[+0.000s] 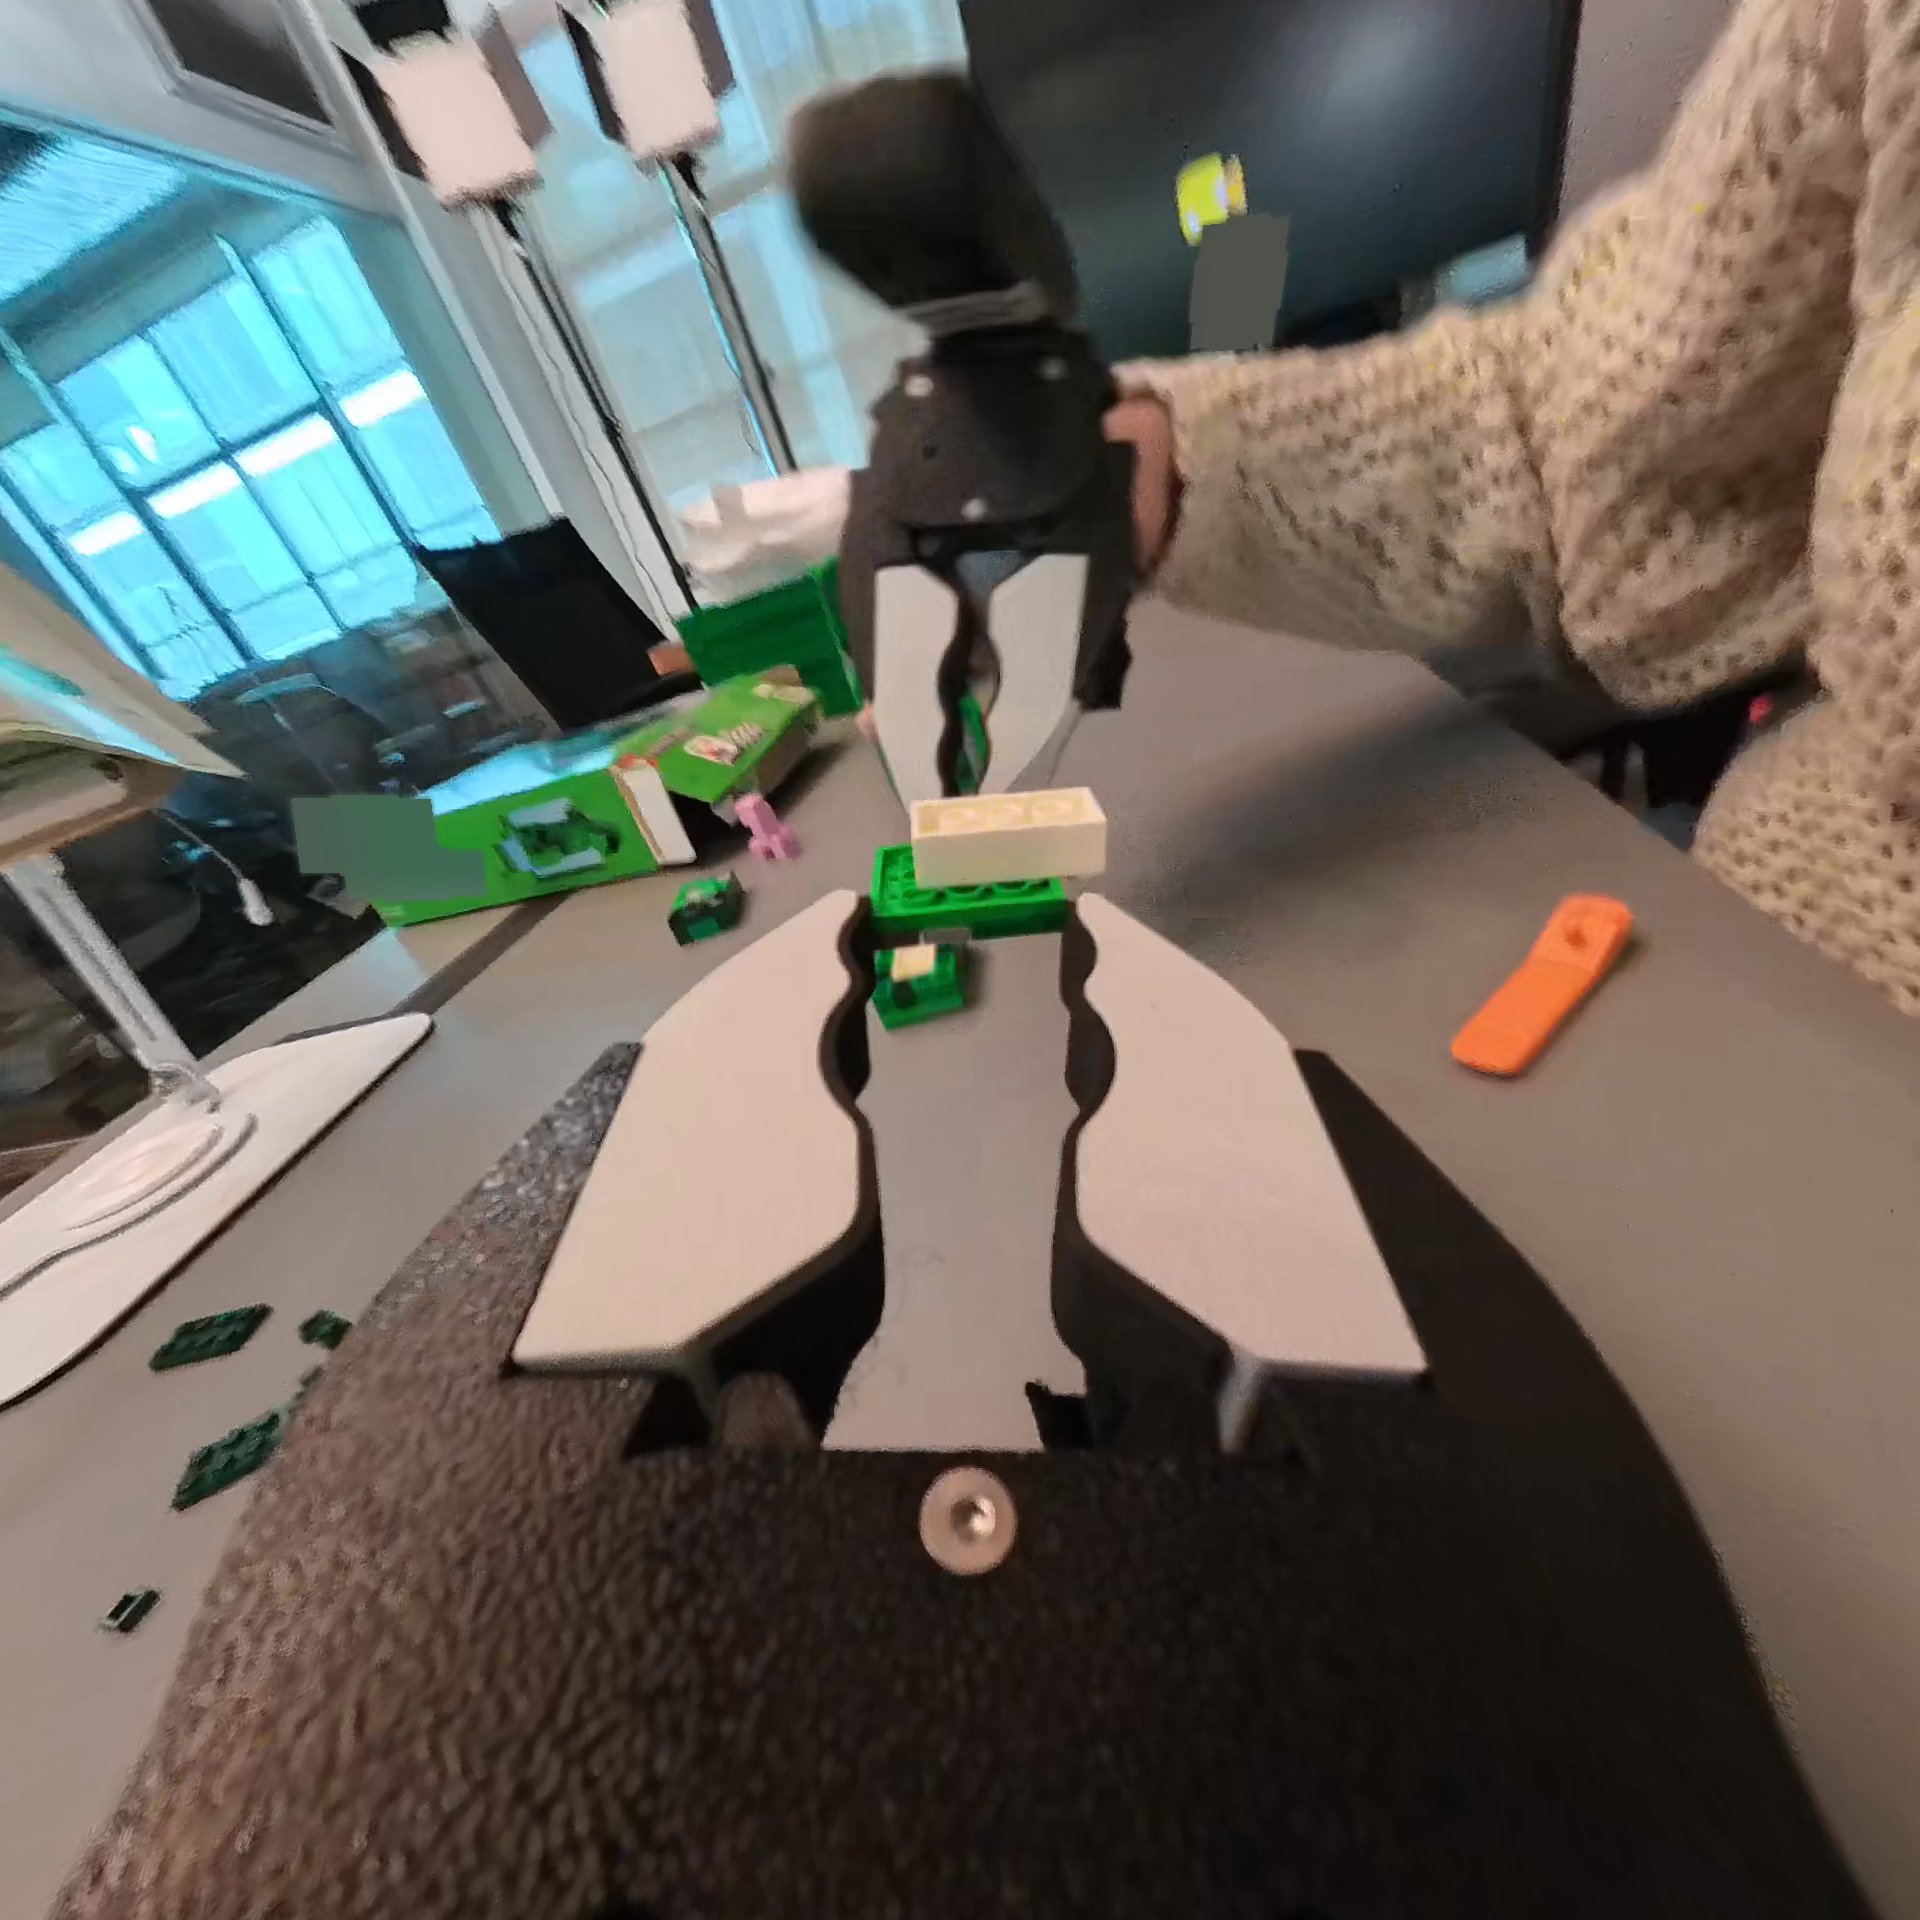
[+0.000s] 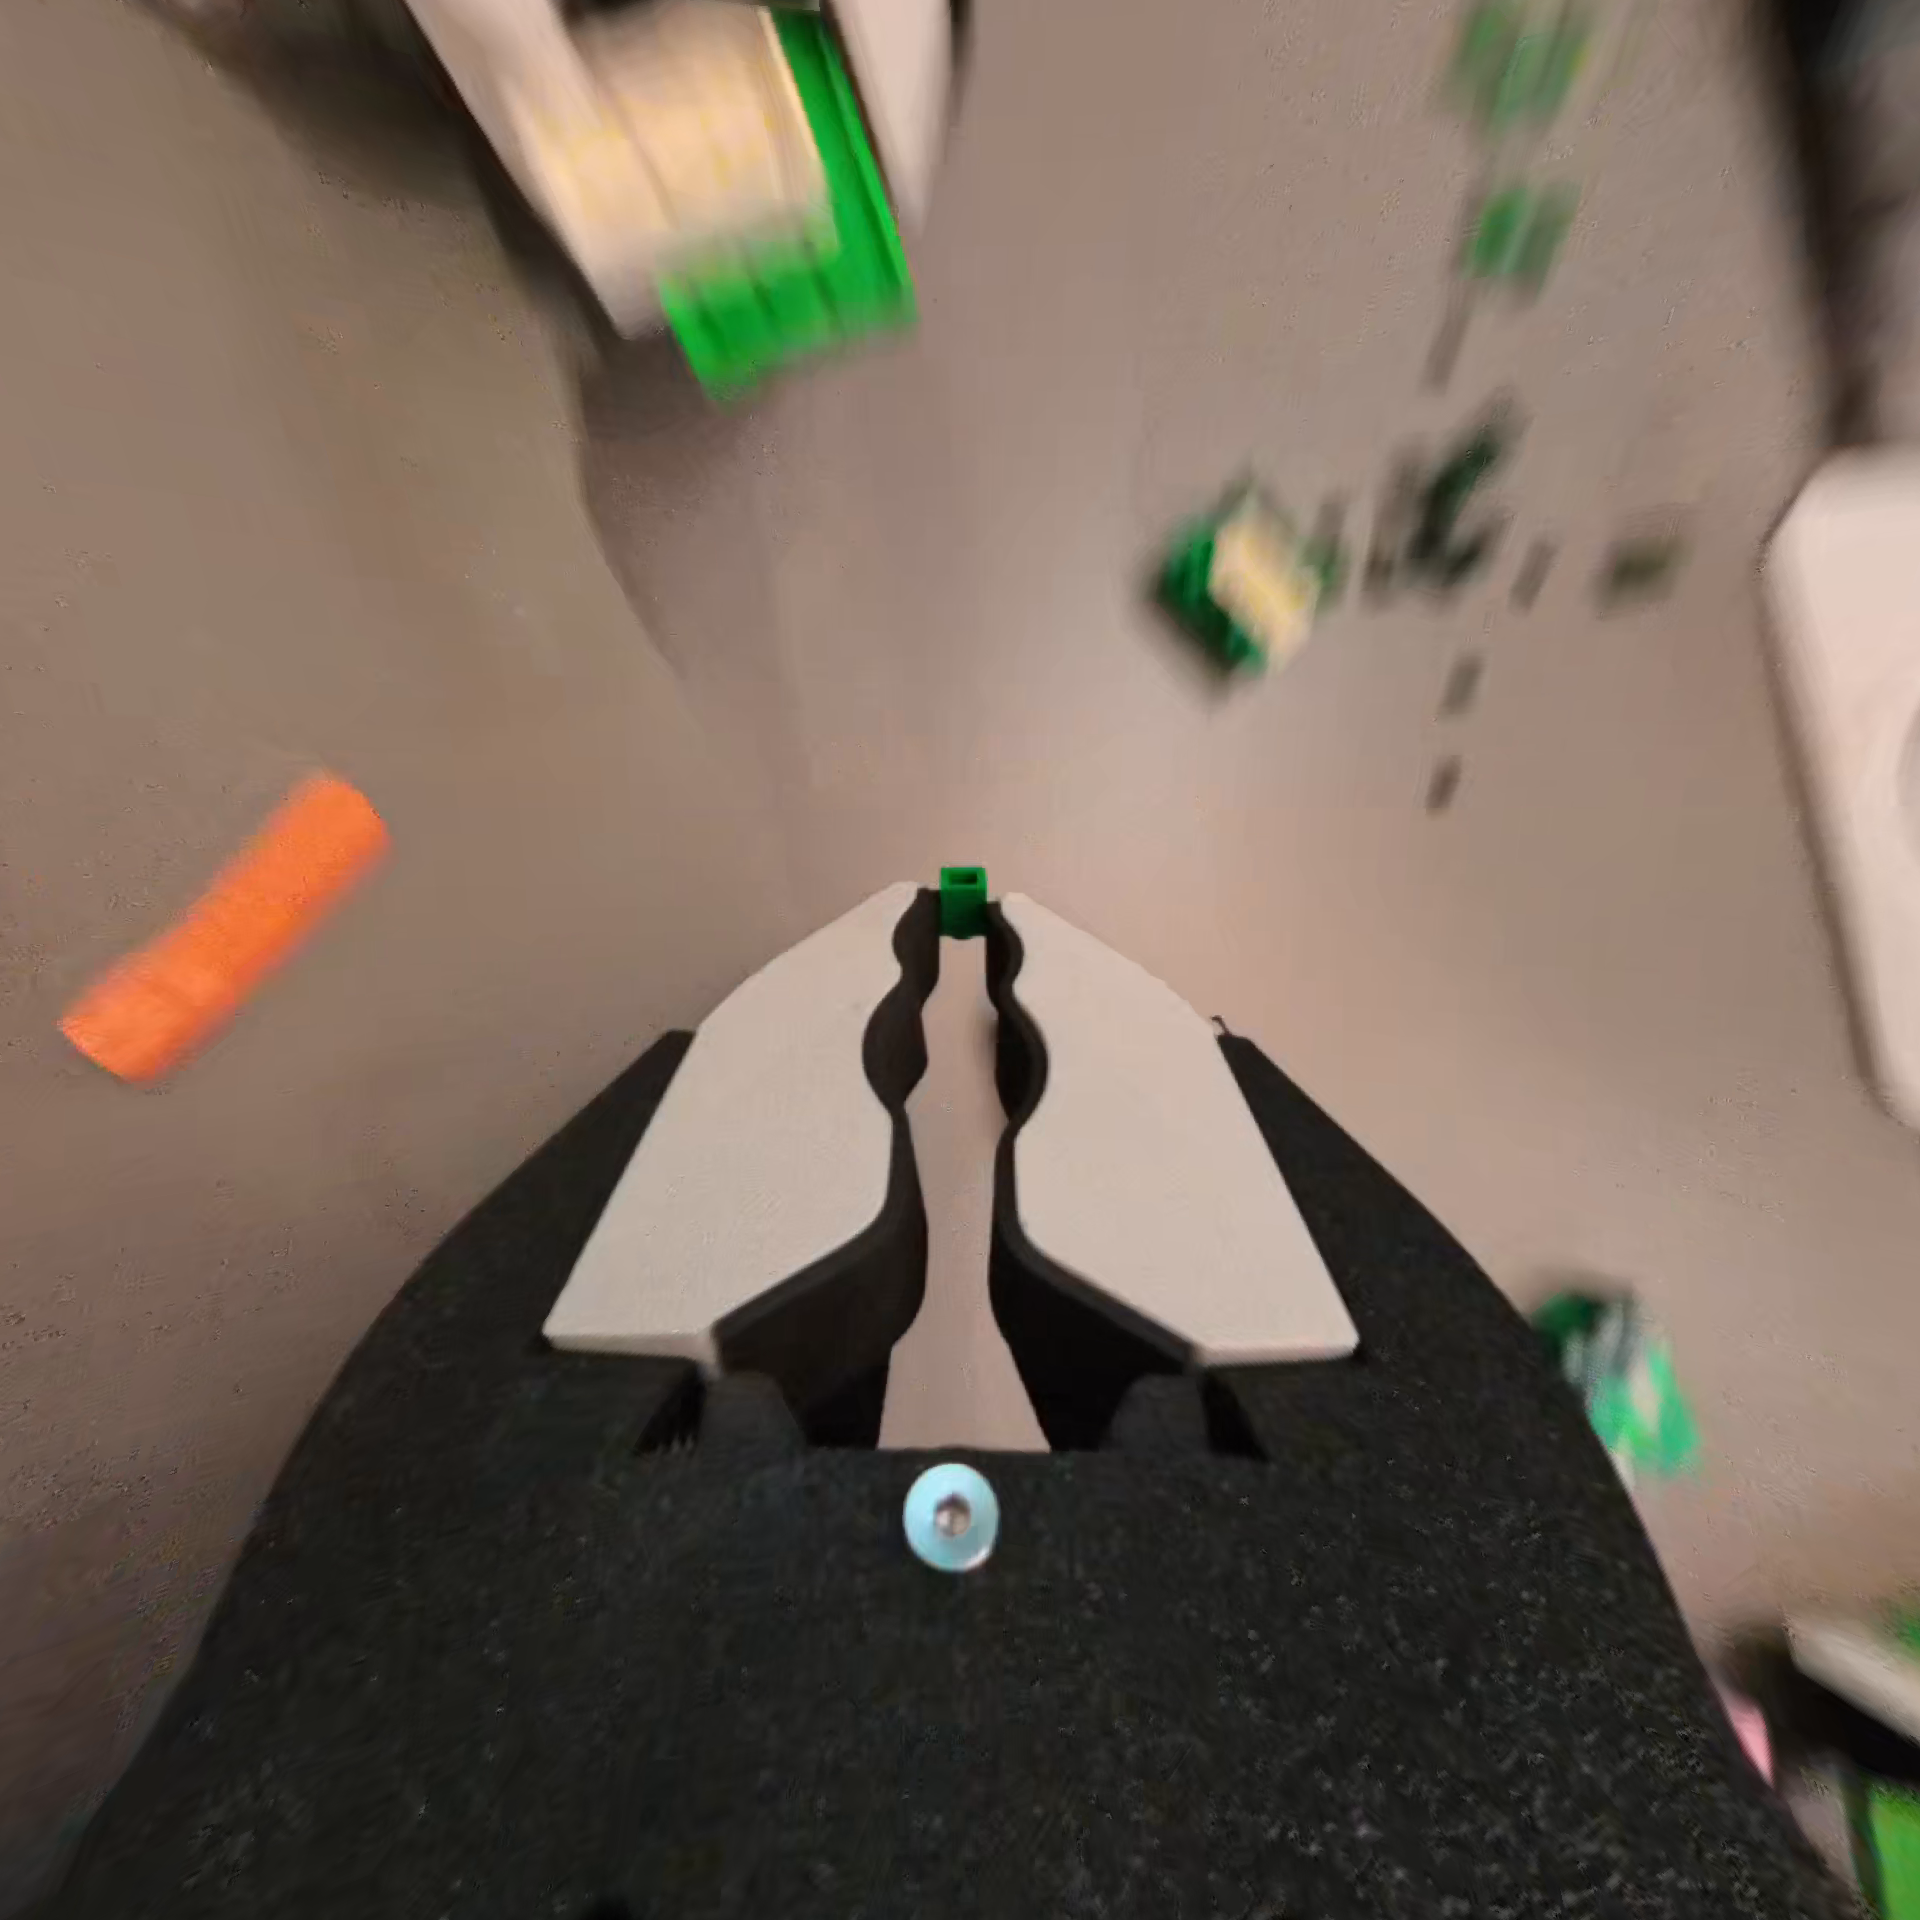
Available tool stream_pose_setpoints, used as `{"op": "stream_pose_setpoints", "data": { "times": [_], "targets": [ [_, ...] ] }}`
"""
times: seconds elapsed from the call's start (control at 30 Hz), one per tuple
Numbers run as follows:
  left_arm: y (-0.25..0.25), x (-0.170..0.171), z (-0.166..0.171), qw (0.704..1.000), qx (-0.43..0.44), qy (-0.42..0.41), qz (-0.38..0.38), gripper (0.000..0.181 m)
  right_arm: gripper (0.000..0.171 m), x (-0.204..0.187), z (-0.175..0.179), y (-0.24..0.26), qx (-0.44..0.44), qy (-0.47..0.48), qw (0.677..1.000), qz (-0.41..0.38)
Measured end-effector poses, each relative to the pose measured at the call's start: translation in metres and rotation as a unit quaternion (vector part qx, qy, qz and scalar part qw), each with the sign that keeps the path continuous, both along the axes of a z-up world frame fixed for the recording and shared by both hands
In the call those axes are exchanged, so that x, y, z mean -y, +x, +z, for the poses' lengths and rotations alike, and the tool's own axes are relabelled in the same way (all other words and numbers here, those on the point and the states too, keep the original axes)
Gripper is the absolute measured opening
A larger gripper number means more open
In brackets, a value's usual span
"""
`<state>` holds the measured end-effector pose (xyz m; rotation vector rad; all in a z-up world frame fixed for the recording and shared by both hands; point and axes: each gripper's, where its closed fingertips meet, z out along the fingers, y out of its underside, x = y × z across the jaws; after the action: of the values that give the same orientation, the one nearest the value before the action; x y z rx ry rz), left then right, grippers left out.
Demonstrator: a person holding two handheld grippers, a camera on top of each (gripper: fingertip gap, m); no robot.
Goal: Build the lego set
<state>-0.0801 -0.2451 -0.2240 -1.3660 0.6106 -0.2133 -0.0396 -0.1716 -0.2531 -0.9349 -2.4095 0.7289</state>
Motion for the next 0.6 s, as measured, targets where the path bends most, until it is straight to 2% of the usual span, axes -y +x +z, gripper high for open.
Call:
{"op": "stream_pose_setpoints", "data": {
  "times": [0.07, 0.13, 0.2, 0.33, 0.6],
  "targets": [
    [-0.003, 0.001, 0.015, 0.998, 0.047, 0.035, 0.010, 0.034, 0.008, 0.034, 0.048, -0.010, -0.127, -0.084, 0.987, 0.050],
    [-0.007, 0.003, 0.026, 0.994, 0.075, 0.068, 0.029, 0.034, 0.008, 0.059, 0.080, -0.008, -0.181, -0.141, 0.968, 0.104],
    [-0.006, 0.008, 0.037, 0.990, 0.092, 0.098, 0.033, 0.034, 0.008, 0.071, 0.098, -0.009, -0.193, -0.168, 0.957, 0.138],
    [0.004, 0.018, 0.048, 0.984, 0.111, 0.136, 0.026, 0.033, 0.008, 0.081, 0.107, -0.021, -0.167, -0.171, 0.955, 0.177],
    [0.009, 0.022, 0.048, 0.984, 0.089, 0.149, 0.032, 0.034, 0.008, 0.096, 0.094, -0.029, -0.098, -0.132, 0.961, 0.223]
  ]
}}
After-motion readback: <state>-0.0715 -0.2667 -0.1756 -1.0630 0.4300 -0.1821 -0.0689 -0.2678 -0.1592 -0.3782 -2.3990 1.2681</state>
